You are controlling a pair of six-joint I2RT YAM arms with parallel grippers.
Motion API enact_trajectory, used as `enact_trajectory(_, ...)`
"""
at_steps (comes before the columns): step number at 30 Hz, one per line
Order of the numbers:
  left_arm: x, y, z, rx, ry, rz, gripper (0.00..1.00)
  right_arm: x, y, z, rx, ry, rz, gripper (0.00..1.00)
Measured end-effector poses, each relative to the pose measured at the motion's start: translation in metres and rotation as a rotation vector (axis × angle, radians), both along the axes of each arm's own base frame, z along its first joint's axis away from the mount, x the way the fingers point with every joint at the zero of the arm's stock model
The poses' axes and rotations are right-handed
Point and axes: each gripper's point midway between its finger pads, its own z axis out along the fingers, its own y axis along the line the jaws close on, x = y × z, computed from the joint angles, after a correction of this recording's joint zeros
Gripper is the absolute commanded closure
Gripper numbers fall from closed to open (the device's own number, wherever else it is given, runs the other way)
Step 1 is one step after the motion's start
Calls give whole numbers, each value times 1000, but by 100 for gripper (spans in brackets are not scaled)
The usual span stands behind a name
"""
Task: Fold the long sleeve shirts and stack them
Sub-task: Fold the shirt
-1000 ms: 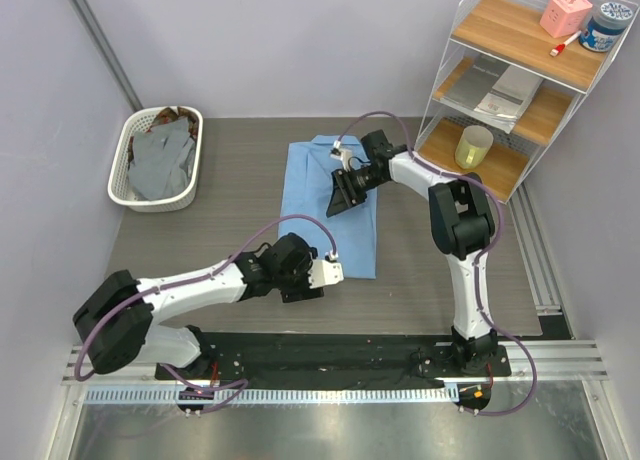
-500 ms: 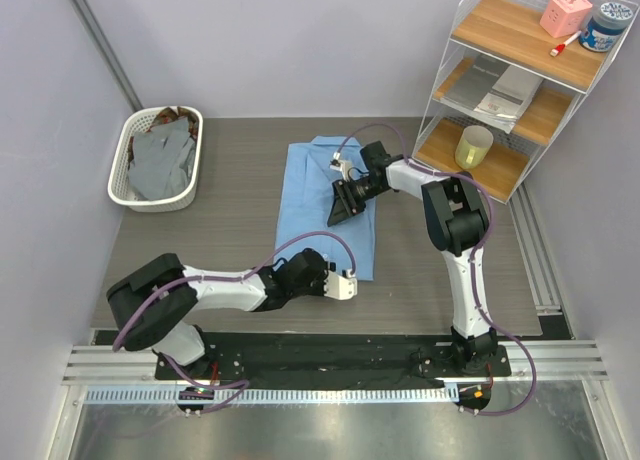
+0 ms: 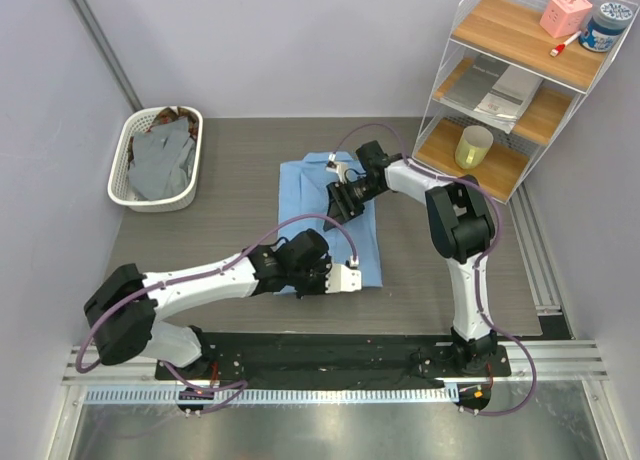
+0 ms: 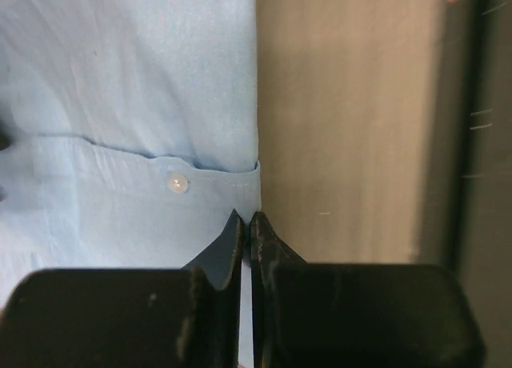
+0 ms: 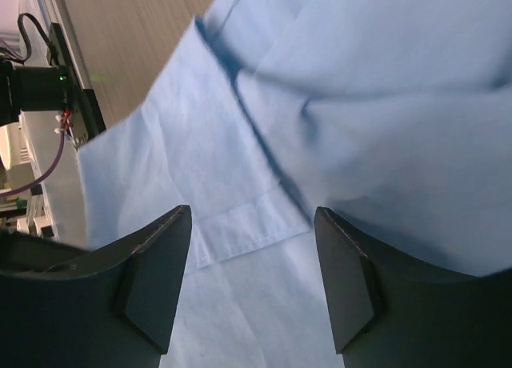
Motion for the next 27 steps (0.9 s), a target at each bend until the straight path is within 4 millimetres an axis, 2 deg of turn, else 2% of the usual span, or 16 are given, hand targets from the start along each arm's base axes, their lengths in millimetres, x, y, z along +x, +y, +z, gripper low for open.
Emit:
enact_trajectory(3,-29,-10,27,-28,178,-31,100,7,2,21,4,-33,-16,30)
enact_trajectory(7,-61,-4,52,-6,363,-50,100,33,3,48,32,-115,-48,30)
enact_trajectory(9,-72,2,62,20,455,-54,100,42,1,55,35,-137,-63,30)
enact_trajectory(11,-72,3,73,44,536,-46,100,51,-1,58,37,-155,-75,31)
enact_trajectory(14,-50,-4,87,56,636,-25,100,58,-5,53,28,-157,-88,32)
enact_trajectory(17,-12,-10,87,57,693,6,98,61,-7,41,11,-140,-94,33)
enact_trajectory(20,29,-9,75,66,714,38,91,60,-8,28,-5,-118,-94,33)
enact_trajectory(22,61,-10,59,67,708,44,86,59,-7,22,-12,-103,-93,34)
enact_trajectory(23,73,-9,52,70,710,49,78,58,-7,20,-13,-99,-93,34)
enact_trajectory(25,94,-5,36,81,704,59,69,57,-8,19,-15,-95,-93,34)
enact_trajectory(26,100,-4,30,87,698,60,62,57,-8,19,-15,-94,-93,34)
enact_trajectory(27,106,-1,24,98,692,63,59,57,-8,19,-15,-94,-93,34)
